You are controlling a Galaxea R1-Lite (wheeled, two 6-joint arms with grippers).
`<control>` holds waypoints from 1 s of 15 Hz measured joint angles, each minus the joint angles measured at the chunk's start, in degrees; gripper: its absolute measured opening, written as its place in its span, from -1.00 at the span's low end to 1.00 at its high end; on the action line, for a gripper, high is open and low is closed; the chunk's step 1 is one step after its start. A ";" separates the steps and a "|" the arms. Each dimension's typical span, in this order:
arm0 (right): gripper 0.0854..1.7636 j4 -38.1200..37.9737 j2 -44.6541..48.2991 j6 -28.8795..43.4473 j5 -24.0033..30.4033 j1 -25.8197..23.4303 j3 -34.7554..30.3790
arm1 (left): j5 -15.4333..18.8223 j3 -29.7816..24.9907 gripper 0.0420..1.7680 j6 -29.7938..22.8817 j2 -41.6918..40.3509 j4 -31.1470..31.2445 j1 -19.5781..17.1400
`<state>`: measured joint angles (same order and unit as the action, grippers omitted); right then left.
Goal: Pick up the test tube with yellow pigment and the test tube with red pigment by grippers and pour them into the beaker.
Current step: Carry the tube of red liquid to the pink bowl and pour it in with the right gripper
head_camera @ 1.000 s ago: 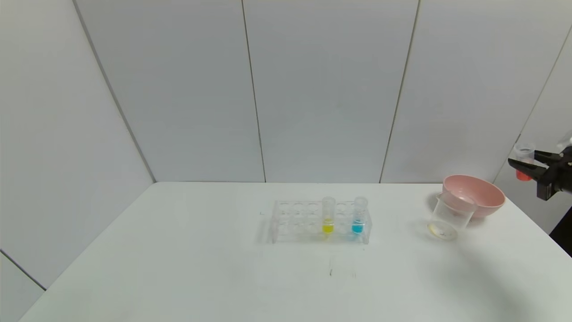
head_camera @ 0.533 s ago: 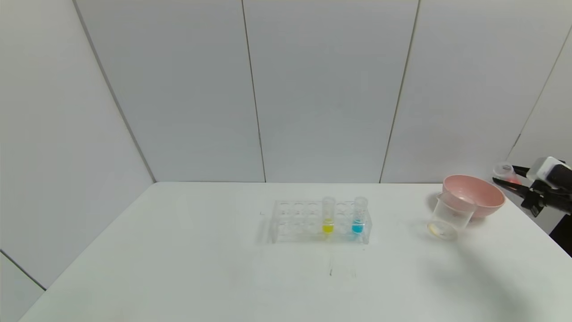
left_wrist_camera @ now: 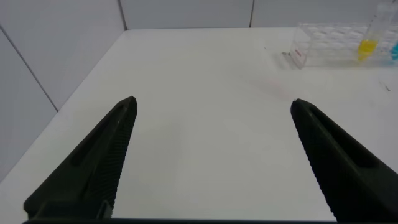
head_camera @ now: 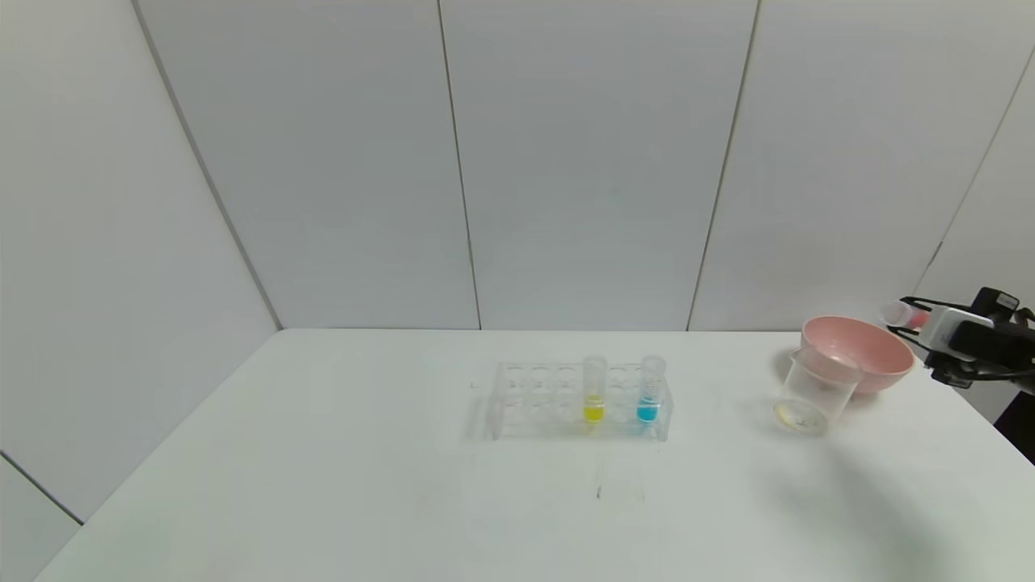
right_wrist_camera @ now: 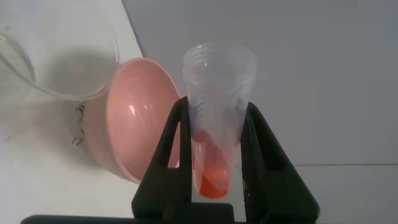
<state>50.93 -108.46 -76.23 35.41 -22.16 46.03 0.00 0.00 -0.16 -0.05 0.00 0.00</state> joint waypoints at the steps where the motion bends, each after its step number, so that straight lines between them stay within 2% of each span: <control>1: -0.49 -0.05 -0.02 -0.96 -0.41 0.30 0.02 | 0.00 0.00 1.00 0.00 0.00 0.00 0.00; 9: -0.49 -0.05 -0.28 -8.59 -2.82 2.13 0.11 | 0.00 0.00 1.00 0.00 0.00 0.00 0.00; 15: -0.49 0.11 -0.35 -10.78 -5.03 4.34 0.18 | 0.00 0.00 1.00 0.00 0.00 0.00 0.00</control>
<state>51.04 -108.81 -87.00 30.38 -17.82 46.21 0.00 0.00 -0.16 -0.05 0.00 0.00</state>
